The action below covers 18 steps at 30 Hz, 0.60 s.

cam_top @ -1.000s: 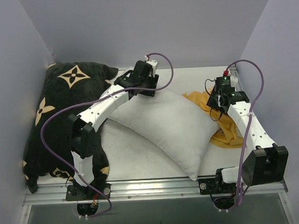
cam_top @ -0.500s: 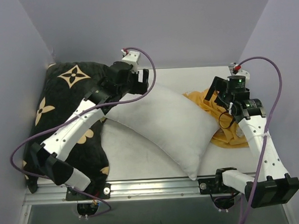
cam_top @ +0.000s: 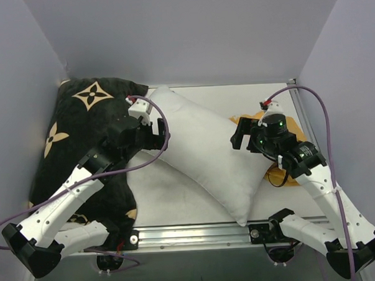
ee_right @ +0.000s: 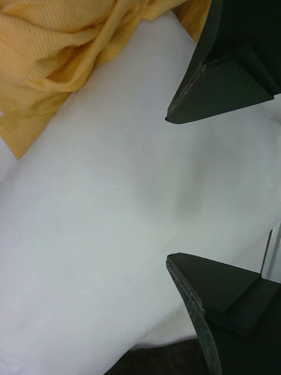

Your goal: Remove the pillowcase from the pillow

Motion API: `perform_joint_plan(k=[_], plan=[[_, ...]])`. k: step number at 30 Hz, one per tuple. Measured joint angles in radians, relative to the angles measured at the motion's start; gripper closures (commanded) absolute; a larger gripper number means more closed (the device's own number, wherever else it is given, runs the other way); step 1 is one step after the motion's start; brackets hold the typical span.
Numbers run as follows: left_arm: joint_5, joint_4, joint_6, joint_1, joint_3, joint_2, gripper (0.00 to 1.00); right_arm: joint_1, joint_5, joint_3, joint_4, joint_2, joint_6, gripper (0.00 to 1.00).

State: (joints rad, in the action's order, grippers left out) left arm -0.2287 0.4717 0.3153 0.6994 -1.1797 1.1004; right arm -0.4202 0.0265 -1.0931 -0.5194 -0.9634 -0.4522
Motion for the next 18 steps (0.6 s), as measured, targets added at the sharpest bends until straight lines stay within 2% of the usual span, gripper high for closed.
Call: perform_joint_plan(k=[5, 18], plan=[[-0.004, 0.006, 0.019, 0.0, 0.085, -0.075, 0.03, -0.047, 0.018, 0.075, 0.029, 0.009, -0.018, 0.0], [-0.003, -0.008, 0.023, 0.0, 0.106, -0.112, 0.03, -0.047, 0.043, 0.104, 0.066, 0.015, -0.019, 0.0]])
